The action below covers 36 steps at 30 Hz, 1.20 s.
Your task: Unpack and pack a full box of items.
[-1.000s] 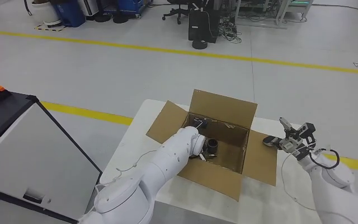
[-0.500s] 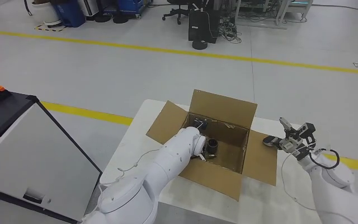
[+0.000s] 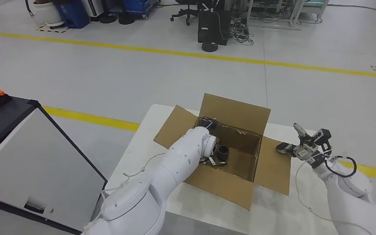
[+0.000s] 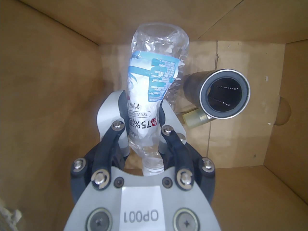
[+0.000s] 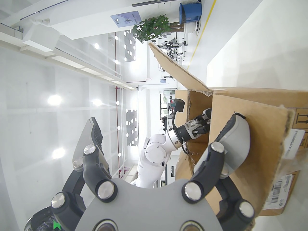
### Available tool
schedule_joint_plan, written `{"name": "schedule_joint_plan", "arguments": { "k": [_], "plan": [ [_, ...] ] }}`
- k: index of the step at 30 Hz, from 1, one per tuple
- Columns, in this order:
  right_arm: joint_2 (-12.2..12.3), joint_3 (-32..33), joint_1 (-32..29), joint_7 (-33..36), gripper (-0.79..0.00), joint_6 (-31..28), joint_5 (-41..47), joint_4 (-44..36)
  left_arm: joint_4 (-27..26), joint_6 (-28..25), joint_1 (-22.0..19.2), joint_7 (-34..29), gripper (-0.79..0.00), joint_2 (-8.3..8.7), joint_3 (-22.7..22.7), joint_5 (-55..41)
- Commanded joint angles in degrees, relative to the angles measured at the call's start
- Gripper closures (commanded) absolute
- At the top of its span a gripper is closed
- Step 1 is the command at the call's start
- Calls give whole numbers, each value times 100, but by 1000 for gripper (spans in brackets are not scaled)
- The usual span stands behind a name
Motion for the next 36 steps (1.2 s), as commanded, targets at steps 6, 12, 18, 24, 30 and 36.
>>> {"name": "schedule_joint_plan", "arguments": {
  "k": [6,12,18,24,30,36],
  "plan": [
    [0,0,0,0,-785,0,0,0,-298,106,2,-175,0,81,-87,103],
    [0,0,0,0,-785,0,0,0,-948,303,24,-534,0,238,-196,319],
    [0,0,0,0,-785,0,0,0,-2277,644,236,-1235,0,577,-483,715],
    [0,0,0,0,-785,0,0,0,-4540,976,1080,-2304,0,1135,-1081,1596],
    [0,0,0,0,-785,0,0,0,-7049,1084,2226,-3415,0,1600,-1859,2699],
    [0,0,0,0,-785,0,0,0,-7930,966,2724,-3624,0,1723,-2073,3134]
  ]
}}
